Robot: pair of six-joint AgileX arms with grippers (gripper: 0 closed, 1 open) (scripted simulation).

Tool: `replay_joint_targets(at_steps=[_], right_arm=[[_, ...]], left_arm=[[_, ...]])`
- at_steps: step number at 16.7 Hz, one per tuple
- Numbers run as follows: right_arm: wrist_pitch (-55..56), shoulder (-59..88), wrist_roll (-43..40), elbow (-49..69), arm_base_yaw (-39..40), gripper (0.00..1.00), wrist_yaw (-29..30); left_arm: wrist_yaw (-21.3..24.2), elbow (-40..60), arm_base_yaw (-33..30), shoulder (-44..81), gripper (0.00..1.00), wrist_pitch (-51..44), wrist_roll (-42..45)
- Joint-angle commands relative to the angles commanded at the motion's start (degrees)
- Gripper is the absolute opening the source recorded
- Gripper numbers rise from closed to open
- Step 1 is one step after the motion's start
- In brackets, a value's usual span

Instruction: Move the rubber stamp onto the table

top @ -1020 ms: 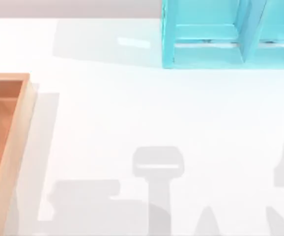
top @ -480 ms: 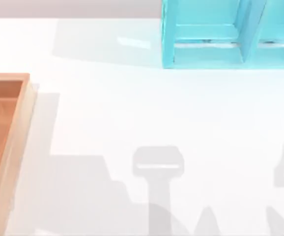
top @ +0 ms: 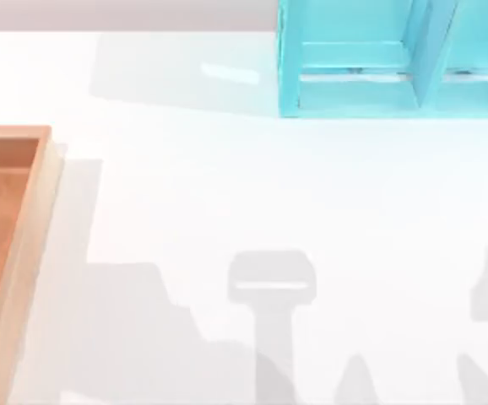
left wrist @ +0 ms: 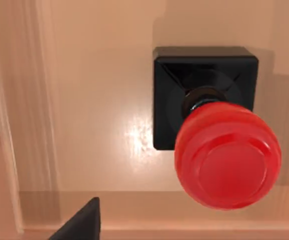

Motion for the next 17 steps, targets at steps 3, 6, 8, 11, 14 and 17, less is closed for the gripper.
replay_joint_targets(at_steps=[3, 6, 8, 11, 14, 17], right_arm=[[0.0, 0.0, 0.0, 0.0, 0.0, 1.0, 0.0], [0.0, 0.0, 0.0, 0.0, 0.0, 1.0, 0.0], [0.0, 0.0, 0.0, 0.0, 0.0, 1.0, 0.0], [0.0, 0.0, 0.0, 0.0, 0.0, 1.0, 0.0], [0.0, 0.0, 0.0, 0.0, 0.0, 1.0, 0.0], [0.0, 0.0, 0.0, 0.0, 0.0, 1.0, 0.0]], left_arm=[[0.0, -5.4, 0.1, 1.4, 1.0, 7.1, 0.2], [0.0, -11.3, 0.3, 3.1, 1.0, 15.1, 0.4], [0.0, -13.9, 0.4, 3.9, 1.0, 18.2, 0.5], [0.0, -14.6, 0.4, 4.0, 1.0, 19.0, 0.5], [0.0, -14.6, 0.4, 4.0, 0.92, 19.0, 0.5], [0.0, -14.6, 0.4, 4.0, 0.7, 19.0, 0.5]])
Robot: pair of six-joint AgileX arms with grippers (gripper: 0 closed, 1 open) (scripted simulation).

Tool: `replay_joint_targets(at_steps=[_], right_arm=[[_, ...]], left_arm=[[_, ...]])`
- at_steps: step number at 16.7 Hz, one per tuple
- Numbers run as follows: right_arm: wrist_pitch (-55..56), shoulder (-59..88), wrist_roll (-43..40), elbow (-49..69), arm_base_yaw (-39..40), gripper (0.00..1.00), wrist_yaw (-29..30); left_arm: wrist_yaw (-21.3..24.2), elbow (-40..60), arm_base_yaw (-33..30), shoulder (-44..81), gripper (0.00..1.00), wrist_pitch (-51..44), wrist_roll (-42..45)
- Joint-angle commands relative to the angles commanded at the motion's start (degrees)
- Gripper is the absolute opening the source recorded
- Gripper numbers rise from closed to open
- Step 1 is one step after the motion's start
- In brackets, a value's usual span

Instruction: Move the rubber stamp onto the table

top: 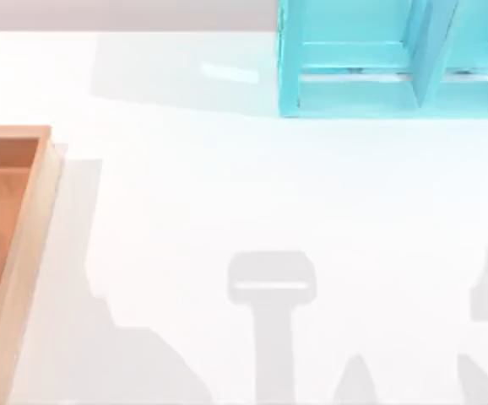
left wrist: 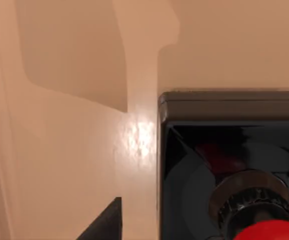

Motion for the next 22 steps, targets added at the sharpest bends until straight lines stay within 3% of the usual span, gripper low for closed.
replay_joint_targets(at_steps=[9, 19, 22], right_arm=[[0.0, 0.0, 0.0, 0.0, 0.0, 1.0, 0.0], [0.0, 0.0, 0.0, 0.0, 0.0, 1.0, 0.0], [0.0, 0.0, 0.0, 0.0, 0.0, 1.0, 0.0]], left_arm=[[0.0, 0.0, 0.0, 0.0, 0.02, 0.0, 0.0], [0.0, 0.2, -0.2, -0.1, 0.0, -0.2, -0.1], [0.0, 3.9, -4.0, -0.4, 0.0, -4.2, -4.0]])
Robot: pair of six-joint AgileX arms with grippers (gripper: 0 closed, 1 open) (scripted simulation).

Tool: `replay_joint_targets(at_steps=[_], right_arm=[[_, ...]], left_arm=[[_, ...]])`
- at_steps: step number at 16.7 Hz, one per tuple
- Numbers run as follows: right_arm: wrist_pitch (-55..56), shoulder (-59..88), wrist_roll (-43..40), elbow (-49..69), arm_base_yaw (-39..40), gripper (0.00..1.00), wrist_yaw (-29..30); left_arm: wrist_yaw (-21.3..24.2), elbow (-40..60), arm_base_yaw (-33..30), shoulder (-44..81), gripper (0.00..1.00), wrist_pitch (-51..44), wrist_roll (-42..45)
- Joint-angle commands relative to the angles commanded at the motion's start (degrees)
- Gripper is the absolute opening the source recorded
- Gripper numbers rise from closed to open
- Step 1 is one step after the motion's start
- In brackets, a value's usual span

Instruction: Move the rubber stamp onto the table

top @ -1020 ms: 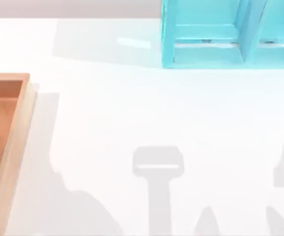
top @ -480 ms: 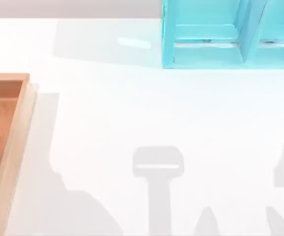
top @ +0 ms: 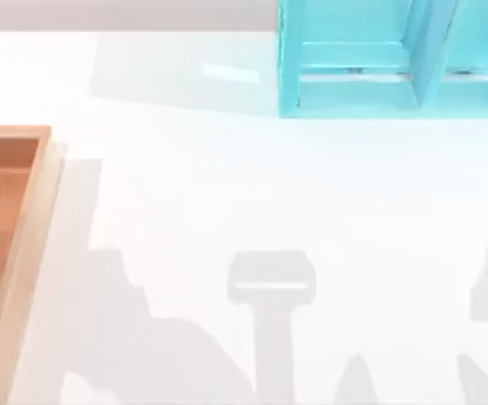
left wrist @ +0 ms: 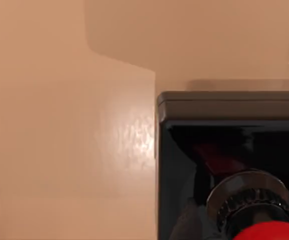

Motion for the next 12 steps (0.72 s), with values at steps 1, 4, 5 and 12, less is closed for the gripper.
replay_joint_targets(at_steps=[1, 4, 5, 12], right_arm=[[0.0, 0.0, 0.0, 0.0, 0.0, 1.0, 0.0], [0.0, 0.0, 0.0, 0.0, 0.0, 1.0, 0.0], [0.0, 0.0, 0.0, 0.0, 0.0, 1.0, 0.0], [0.0, 0.0, 0.0, 0.0, 0.0, 1.0, 0.0]], left_arm=[[0.0, 2.1, -2.1, -0.3, 0.0, -2.5, -2.2], [0.0, 9.5, -10.3, -1.8, 0.0, -12.4, -10.5], [0.0, 12.0, -13.4, -2.5, 0.0, -16.0, -13.5], [0.0, 23.3, -27.3, -6.7, 0.0, -30.2, -27.3]])
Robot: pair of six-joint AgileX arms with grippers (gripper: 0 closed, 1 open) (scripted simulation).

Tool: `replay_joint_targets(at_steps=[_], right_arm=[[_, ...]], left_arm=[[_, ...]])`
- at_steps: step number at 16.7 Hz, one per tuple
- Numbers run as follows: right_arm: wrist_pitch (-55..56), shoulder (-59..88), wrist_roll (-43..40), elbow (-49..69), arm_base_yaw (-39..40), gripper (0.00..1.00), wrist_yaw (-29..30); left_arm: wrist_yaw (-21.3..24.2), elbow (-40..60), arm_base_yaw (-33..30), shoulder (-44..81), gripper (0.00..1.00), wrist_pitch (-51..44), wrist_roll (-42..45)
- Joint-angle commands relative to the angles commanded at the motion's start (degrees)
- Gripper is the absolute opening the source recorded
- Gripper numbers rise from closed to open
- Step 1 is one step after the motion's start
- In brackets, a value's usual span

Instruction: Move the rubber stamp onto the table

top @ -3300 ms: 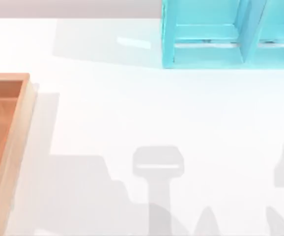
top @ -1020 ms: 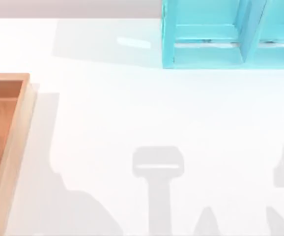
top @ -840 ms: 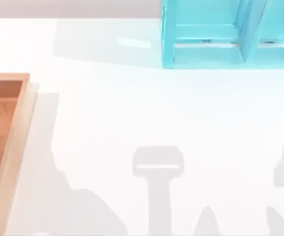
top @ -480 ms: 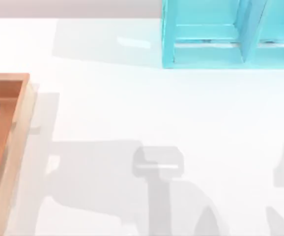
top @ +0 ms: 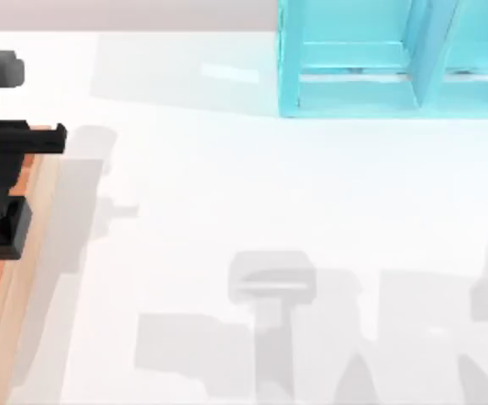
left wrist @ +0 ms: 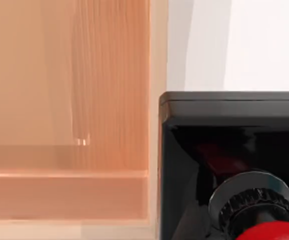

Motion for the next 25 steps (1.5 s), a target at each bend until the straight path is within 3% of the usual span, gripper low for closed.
replay_joint_targets(at_steps=[7, 17, 25], right_arm=[[0.0, 0.0, 0.0, 0.0, 0.0, 1.0, 0.0], [0.0, 0.0, 0.0, 0.0, 0.0, 1.0, 0.0], [0.0, 0.0, 0.0, 0.0, 0.0, 1.0, 0.0]], left_arm=[[0.1, 3.5, -2.1, 4.4, 0.0, 2.0, -2.2], [0.3, 20.8, -13.6, 34.4, 0.0, 12.7, -13.2], [0.3, 21.0, -14.3, 35.9, 0.0, 14.7, -14.0]])
